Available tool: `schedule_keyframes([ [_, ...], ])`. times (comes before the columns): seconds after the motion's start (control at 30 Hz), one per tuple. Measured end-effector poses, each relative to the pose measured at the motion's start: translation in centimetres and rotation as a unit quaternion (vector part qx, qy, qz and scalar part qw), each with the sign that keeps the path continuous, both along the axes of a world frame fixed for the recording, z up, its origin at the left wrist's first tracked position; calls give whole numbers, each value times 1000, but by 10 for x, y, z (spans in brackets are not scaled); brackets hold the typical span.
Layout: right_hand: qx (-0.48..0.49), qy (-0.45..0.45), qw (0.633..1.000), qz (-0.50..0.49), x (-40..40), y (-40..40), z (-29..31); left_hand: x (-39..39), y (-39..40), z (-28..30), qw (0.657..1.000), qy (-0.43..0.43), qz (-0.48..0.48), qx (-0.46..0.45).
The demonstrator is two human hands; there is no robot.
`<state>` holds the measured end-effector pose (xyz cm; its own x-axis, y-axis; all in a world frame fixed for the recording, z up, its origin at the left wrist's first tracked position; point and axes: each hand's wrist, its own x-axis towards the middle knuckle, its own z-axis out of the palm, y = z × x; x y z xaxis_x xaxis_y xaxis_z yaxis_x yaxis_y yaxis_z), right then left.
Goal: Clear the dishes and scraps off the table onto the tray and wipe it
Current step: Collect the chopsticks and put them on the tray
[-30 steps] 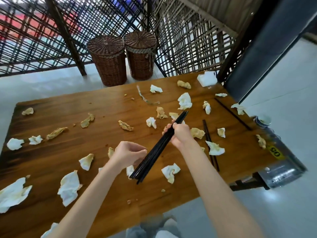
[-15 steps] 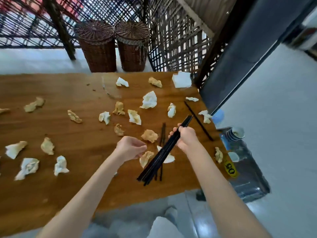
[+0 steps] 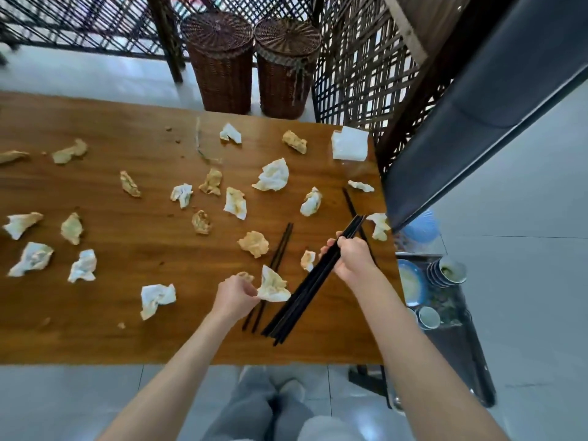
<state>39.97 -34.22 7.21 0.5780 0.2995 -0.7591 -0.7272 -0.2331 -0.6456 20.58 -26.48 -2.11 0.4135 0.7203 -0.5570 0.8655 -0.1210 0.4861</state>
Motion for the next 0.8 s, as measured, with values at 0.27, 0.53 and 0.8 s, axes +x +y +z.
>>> schedule_keyframes([
  [0.27, 11, 29, 1000, 3, 16, -8, -11, 4, -29, 2, 993, 92, 18, 71],
  [0.53, -19, 38, 997, 63, 36, -10, -24, 14, -51, -9, 983, 134, 83, 90],
  [0.8, -37, 37, 996, 71, 44, -8, -31, 14, -47, -11, 984, 102, 118, 80],
])
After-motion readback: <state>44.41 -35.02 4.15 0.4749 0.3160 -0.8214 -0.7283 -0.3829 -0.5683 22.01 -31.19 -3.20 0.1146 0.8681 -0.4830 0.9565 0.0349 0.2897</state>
